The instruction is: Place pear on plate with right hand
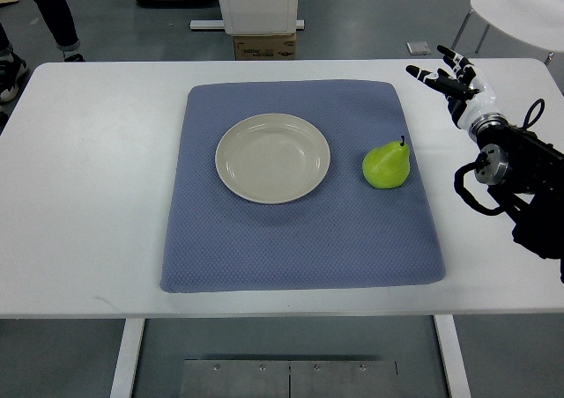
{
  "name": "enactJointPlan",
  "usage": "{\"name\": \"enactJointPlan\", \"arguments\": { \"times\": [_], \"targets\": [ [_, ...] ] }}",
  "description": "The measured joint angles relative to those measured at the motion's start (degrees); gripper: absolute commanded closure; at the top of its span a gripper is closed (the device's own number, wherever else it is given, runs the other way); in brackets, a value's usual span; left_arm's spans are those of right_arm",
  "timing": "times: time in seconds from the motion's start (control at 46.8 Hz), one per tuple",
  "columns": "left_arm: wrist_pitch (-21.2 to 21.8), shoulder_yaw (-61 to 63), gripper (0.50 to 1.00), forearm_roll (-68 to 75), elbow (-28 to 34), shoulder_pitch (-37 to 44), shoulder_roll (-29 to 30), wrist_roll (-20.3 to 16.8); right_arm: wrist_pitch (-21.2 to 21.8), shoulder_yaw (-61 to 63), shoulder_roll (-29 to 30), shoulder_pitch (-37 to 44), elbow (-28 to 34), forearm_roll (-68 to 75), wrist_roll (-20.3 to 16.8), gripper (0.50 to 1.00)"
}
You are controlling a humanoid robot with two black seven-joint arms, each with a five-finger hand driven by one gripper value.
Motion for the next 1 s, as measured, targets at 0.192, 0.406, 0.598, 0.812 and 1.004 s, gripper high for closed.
{"name": "enactJointPlan", "arguments": {
  "times": [0.192, 0.406, 0.598, 0.812, 1.004],
  "targets": [
    [0.0, 0.0, 0.5, 0.0, 0.0, 0.0, 0.0, 0.0, 0.1, 0.0, 0.2, 0.4, -0.3, 0.1, 0.0, 0.5],
    [0.0, 0.0, 0.5, 0.0, 0.0, 0.0, 0.0, 0.0, 4.1, -0.1, 0.1, 0.2, 0.5, -0.1, 1.0, 0.5],
    [0.0, 0.0, 0.5, 0.0, 0.0, 0.0, 0.0, 0.0, 6.1, -0.6, -3.4, -1.1, 6.4, -0.4, 3.6, 0.5],
    [0.0, 0.0, 0.5, 0.0, 0.0, 0.0, 0.0, 0.0, 5.8, -1.8, -12.3, -4.1, 20.9, -4.1, 6.8, 0.5],
    [0.0, 0.0, 0.5, 0.0, 0.0, 0.0, 0.0, 0.0, 5.7, -2.0, -17.7, -6.5, 28.1, -8.7, 7.6, 0.5]
  ]
}}
